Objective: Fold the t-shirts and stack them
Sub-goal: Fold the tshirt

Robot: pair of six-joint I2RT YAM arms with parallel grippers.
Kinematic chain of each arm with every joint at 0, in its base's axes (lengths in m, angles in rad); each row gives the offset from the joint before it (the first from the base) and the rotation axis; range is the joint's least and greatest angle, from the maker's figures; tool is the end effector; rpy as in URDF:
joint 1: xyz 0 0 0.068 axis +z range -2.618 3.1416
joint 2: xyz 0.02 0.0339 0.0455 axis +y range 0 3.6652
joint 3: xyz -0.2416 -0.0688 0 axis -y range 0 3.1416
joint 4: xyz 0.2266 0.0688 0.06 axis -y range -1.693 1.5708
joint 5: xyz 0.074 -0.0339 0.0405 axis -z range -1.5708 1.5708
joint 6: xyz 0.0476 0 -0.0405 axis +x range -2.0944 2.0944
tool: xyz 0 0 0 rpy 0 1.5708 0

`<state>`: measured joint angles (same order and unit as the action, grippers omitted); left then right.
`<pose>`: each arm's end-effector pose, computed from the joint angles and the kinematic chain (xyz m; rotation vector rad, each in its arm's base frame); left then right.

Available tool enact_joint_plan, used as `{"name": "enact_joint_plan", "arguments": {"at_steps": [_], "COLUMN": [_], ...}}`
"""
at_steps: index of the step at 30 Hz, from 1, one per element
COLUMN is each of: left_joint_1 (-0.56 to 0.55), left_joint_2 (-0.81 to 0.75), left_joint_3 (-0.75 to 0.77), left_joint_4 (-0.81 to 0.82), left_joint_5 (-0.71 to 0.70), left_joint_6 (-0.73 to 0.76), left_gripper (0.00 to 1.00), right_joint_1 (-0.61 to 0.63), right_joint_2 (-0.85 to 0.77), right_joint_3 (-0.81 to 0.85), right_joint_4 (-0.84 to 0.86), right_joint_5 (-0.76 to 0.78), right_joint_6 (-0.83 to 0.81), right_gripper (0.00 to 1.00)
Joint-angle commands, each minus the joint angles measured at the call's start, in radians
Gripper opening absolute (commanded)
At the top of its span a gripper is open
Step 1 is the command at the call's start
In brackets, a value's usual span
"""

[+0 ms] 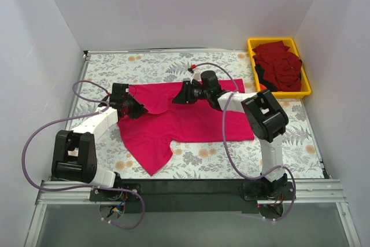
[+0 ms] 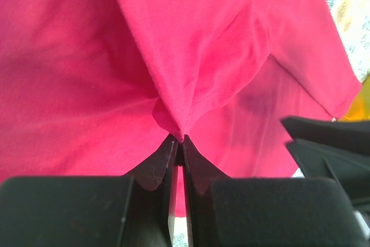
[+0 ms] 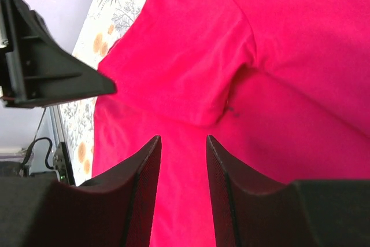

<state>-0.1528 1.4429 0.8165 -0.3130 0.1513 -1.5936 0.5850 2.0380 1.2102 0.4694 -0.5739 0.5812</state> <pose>0.2750 -0.0496 0.1712 -1.7518 2.0983 -0.8171 0.3468 0.2607 0.1629 -0.4261 2.0627 1.2960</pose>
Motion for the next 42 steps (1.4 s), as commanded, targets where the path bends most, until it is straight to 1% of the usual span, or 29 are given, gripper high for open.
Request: {"name": "enact_joint_plan", "arguments": {"at_steps": [1,8,18,21,26,33,38,42], "left_joint_1": [-0.002,-0.002,-0.002,-0.002,-0.002,-0.002,-0.002,-0.002], "left_joint_2": [-0.001,-0.007,-0.021,-0.026,-0.03,-0.035,-0.039,-0.047], "left_joint_3": [0.042,0.039,0.032,0.035,0.036,0.046,0.055,0.062], "left_joint_4": [0.006,0.006,0.015,0.014,0.012,0.009,0.0,-0.008], "left_joint_5": [0.013,0.019,0.022,0.021,0.021,0.024,0.021,0.016], "left_joint_6": [0.009,0.003,-0.002,0.0,0.003,0.003,0.006,0.006], "left_gripper": [0.08,0.08,0.08,0.08,0.08,0.08,0.08,0.08], "right_joint_1": [0.015,0.035,0.049,0.049,0.047,0.047,0.047,0.045], "right_joint_2": [0.056,0.174,0.251,0.254,0.22,0.206,0.209,0.183], "right_joint_3": [0.089,0.175,0.215,0.213,0.158,0.14,0.144,0.115], "right_joint_4": [0.086,0.094,0.094,0.094,0.094,0.092,0.092,0.095], "right_joint_5": [-0.037,-0.064,-0.055,-0.049,0.0,0.04,0.034,0.057], "right_joint_6": [0.038,0.063,0.091,0.091,0.069,0.059,0.06,0.045], "right_gripper": [0.37,0.34,0.31,0.31,0.31,0.32,0.33,0.33]}}
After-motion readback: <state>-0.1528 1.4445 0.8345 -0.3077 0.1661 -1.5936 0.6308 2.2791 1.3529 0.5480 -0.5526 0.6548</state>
